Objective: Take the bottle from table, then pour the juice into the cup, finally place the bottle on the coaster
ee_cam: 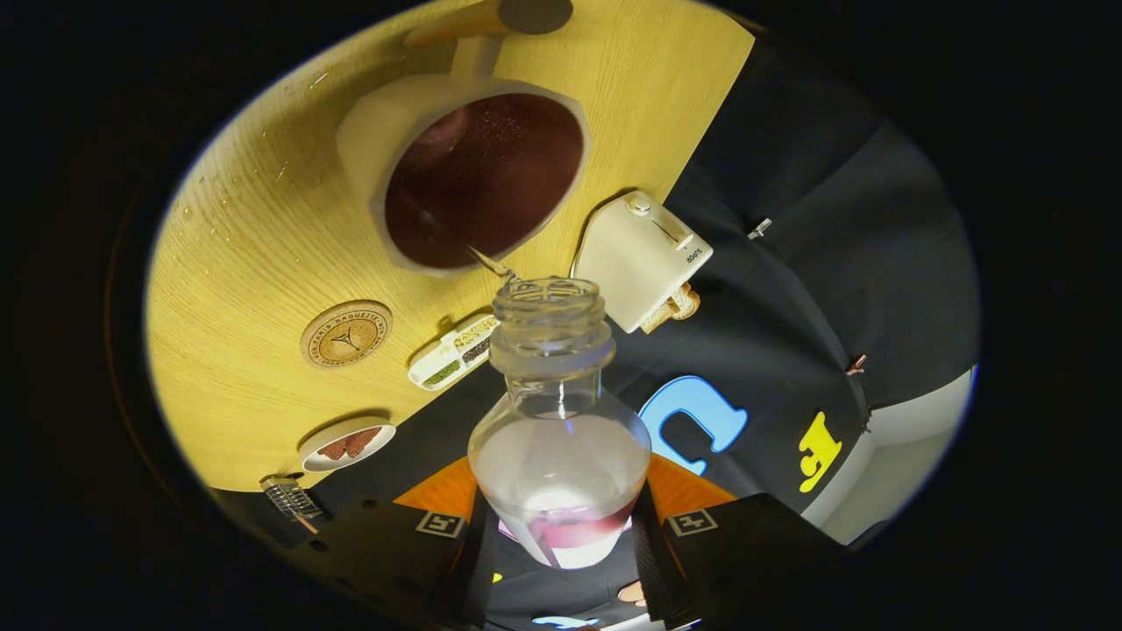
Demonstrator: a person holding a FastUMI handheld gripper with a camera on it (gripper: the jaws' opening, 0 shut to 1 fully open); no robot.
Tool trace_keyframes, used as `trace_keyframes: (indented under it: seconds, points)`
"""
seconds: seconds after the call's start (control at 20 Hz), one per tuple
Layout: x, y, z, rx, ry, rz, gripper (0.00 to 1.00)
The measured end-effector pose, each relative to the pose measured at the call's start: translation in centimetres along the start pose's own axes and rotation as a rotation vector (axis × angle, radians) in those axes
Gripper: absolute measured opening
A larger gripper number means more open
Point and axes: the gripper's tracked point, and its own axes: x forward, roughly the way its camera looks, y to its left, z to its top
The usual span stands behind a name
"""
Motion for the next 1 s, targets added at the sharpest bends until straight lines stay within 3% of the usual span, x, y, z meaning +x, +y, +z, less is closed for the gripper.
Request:
trace_keyframes:
  seconds: [1.0]
  points:
    - [-0.1, -1.2, 0.5, -0.038, -0.021, -0.008, 0.68]
